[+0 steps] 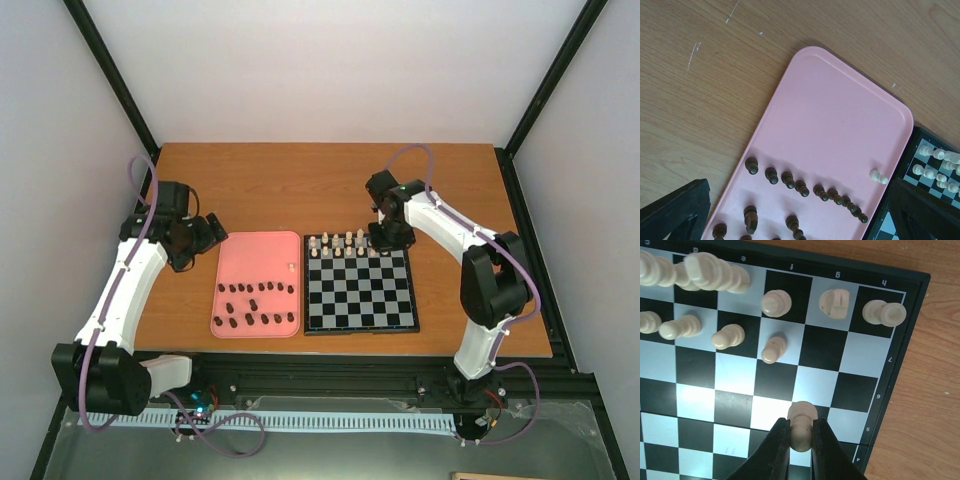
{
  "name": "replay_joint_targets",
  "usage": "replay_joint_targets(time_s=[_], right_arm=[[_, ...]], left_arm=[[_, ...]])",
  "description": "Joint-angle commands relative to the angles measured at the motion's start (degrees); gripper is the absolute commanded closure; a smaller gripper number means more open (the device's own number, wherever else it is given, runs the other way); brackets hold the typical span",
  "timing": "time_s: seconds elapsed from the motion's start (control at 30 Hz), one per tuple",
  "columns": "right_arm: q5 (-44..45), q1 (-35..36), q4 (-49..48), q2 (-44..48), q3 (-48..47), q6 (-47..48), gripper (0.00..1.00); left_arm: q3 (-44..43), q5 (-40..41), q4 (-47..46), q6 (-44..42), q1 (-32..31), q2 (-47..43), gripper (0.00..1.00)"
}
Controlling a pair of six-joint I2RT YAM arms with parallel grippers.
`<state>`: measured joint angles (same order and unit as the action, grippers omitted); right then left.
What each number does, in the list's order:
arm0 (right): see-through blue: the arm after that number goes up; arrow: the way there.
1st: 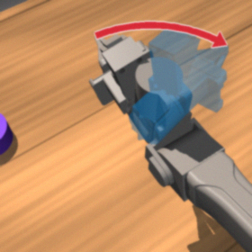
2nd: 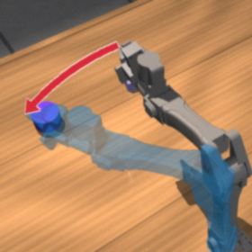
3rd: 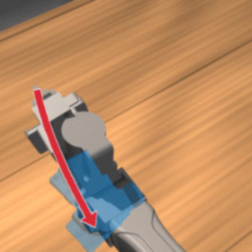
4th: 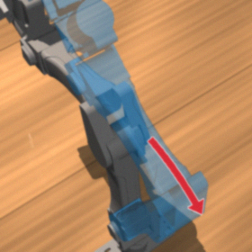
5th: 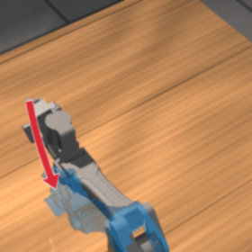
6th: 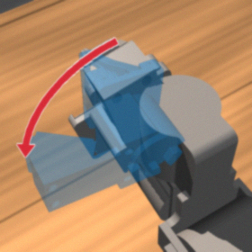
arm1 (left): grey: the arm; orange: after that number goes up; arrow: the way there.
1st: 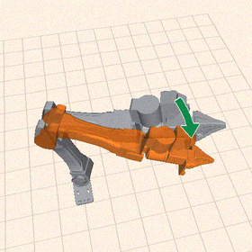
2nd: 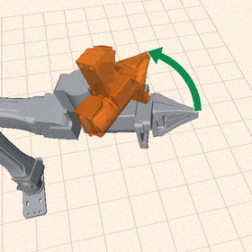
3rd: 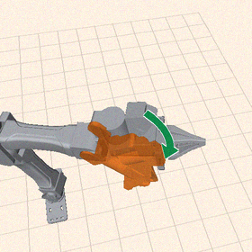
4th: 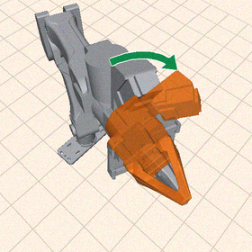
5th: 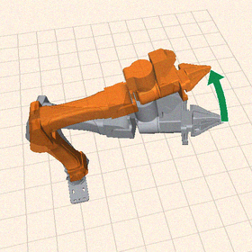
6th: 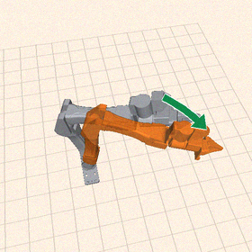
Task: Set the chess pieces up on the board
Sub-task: Place the chess piece on the chessboard.
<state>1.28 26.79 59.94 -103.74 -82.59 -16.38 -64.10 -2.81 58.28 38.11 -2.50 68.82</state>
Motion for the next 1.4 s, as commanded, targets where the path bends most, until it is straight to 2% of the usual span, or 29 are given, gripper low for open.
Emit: replay_joint_targets(time_s=[0.0, 0.4, 1.37], right_arm=[[0.2, -1.7, -2.3, 0.6, 1.6, -0.5, 0.97], [1.1, -2.8, -4.4, -4.3, -0.5, 0.6, 0.97], [2.2, -3.0, -8.8, -7.3, 2.7, -0.8, 0.95]], left_arm=[[-1.0, -0.2, -0.8, -1.0, 0.5, 0.5, 0.01], [-1.7, -0.1, -0.9, -0.9, 0.5, 1.2, 0.01], [-2.4, -0.3, -1.0, -1.3, 0.6, 2.3, 0.01]])
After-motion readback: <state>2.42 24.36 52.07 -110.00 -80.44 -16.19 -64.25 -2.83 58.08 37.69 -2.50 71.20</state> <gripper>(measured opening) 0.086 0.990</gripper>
